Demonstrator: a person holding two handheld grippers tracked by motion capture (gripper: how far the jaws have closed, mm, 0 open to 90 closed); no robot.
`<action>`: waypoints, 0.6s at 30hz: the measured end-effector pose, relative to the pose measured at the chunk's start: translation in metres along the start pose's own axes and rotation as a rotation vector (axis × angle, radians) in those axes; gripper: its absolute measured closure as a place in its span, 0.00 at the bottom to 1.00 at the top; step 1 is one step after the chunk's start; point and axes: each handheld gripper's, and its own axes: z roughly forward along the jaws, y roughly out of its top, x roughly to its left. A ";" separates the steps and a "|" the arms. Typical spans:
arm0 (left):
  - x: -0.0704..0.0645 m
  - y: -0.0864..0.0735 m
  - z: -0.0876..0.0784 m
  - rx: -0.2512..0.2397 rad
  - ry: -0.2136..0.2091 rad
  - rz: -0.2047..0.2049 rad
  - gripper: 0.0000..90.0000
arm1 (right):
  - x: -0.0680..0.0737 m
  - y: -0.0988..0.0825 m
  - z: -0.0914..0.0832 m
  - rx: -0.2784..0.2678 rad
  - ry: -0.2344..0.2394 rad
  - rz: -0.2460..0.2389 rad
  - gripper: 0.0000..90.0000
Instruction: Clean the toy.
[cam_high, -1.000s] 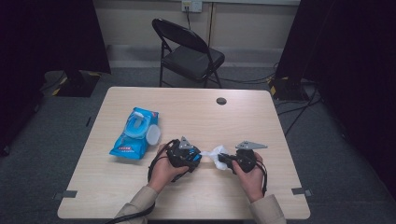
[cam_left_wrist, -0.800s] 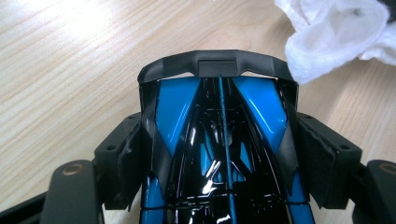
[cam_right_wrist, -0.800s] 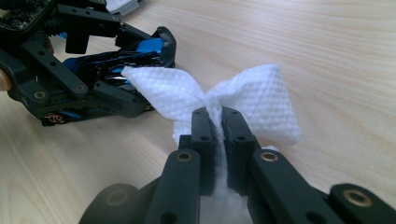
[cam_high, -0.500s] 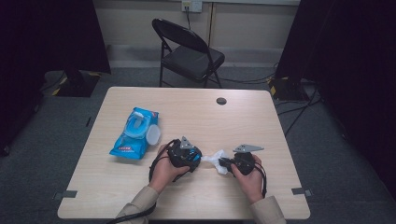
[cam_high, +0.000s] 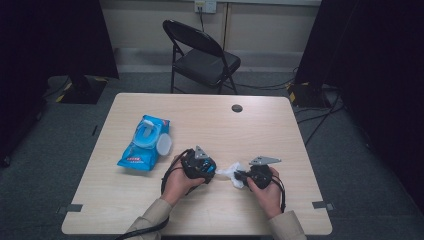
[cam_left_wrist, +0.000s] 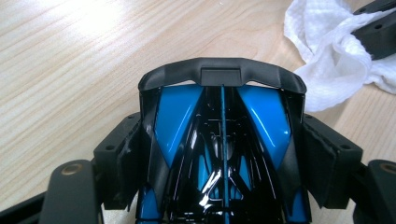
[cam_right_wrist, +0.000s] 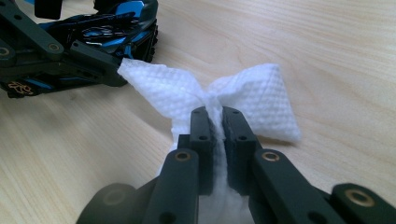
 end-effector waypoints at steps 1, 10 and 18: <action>0.000 0.000 0.000 -0.002 0.000 0.002 0.28 | 0.000 0.000 0.000 -0.002 -0.001 0.000 0.93; -0.001 0.001 0.000 0.003 0.006 -0.002 0.28 | -0.001 -0.001 0.000 -0.007 0.008 0.008 0.93; 0.001 0.004 -0.008 -0.003 -0.006 -0.010 0.29 | -0.003 -0.002 0.000 -0.012 0.017 0.015 0.93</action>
